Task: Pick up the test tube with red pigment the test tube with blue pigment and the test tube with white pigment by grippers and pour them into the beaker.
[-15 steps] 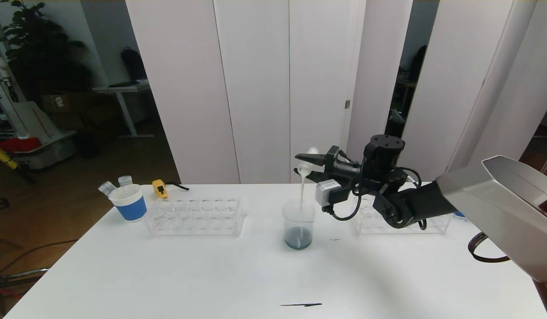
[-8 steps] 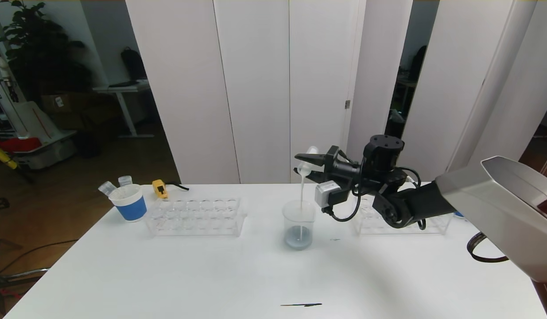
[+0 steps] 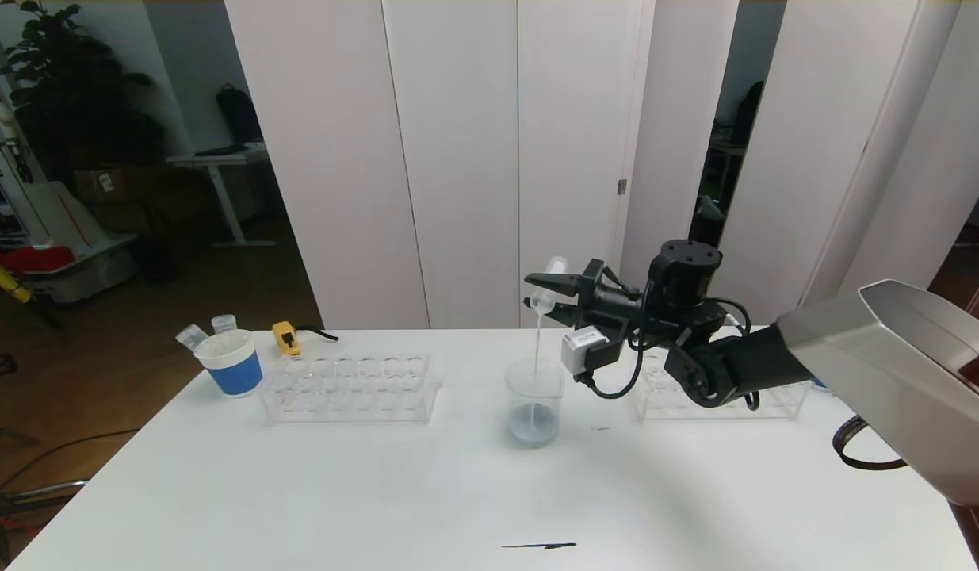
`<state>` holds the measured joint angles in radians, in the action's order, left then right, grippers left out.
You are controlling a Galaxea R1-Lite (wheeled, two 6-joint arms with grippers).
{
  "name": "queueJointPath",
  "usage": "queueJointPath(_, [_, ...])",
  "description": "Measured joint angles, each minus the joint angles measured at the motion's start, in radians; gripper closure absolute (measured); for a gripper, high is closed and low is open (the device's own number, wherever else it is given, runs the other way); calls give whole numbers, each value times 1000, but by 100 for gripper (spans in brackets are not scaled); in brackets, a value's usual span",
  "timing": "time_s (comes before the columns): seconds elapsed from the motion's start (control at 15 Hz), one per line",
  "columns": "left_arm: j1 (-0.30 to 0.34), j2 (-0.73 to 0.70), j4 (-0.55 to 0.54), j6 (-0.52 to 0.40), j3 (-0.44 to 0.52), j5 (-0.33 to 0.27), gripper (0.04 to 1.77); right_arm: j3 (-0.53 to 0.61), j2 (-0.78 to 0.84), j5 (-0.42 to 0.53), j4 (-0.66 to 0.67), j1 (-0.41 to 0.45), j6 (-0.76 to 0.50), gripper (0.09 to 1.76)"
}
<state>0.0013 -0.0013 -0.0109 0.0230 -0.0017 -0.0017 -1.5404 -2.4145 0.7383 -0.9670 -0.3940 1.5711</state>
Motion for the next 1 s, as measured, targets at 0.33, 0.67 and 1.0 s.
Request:
queueJointPath(0.33, [0, 0, 0, 0, 0, 0, 6, -13, -1, 21, -1, 0, 55, 125])
queueJointPath(0.67, [0, 0, 0, 0, 0, 0, 6, -36, -4, 66, -1, -2, 122, 125])
queueJointPath(1.0, [0, 0, 0, 0, 0, 0, 6, -57, -11, 85, 1, -9, 155, 125])
